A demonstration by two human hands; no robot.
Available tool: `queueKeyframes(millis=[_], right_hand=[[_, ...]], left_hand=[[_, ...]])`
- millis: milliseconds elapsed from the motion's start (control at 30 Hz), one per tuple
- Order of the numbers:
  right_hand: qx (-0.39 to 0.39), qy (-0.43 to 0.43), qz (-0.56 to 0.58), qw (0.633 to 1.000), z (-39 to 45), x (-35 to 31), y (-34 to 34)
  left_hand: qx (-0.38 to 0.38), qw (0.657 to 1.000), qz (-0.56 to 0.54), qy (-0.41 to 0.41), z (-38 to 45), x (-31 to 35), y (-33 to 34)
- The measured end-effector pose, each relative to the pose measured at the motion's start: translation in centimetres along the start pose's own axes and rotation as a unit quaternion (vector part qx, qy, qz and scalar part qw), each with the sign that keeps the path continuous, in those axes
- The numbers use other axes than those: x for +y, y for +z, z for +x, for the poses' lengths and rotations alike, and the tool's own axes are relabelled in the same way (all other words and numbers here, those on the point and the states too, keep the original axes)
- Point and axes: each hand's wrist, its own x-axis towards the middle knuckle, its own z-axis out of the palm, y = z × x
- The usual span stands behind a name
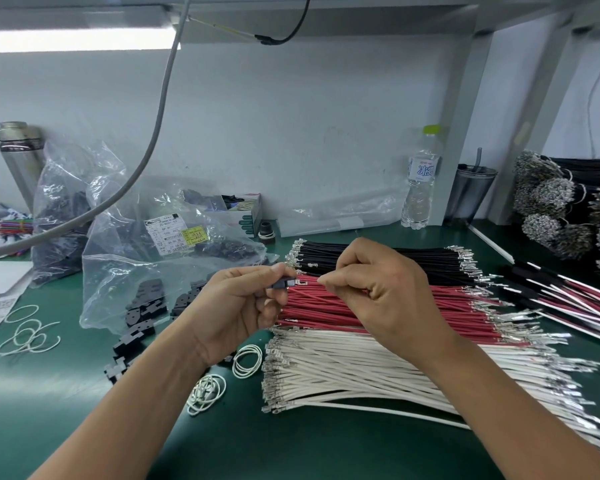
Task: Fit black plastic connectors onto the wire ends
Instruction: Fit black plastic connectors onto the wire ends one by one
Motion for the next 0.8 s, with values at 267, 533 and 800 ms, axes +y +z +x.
queueKeyframes(millis=[267, 533, 800], right_hand=[[0.003, 0.075, 0.037, 0.996, -0.2, -0.3, 1.1], [0.023, 0.012, -0.01, 1.0, -0.3, -0.6, 0.8], [0.006, 0.078, 0.033, 0.996, -0.3, -0.4, 1.5]], left_hand=[[0.042, 0.999, 0.021, 0.005, 0.1, -0.1, 0.5], [0.029, 0.999, -0.009, -0.016, 0.0, -0.1, 0.6], [0.066, 0.998, 0.021, 0.0, -0.1, -0.1, 0.7]])
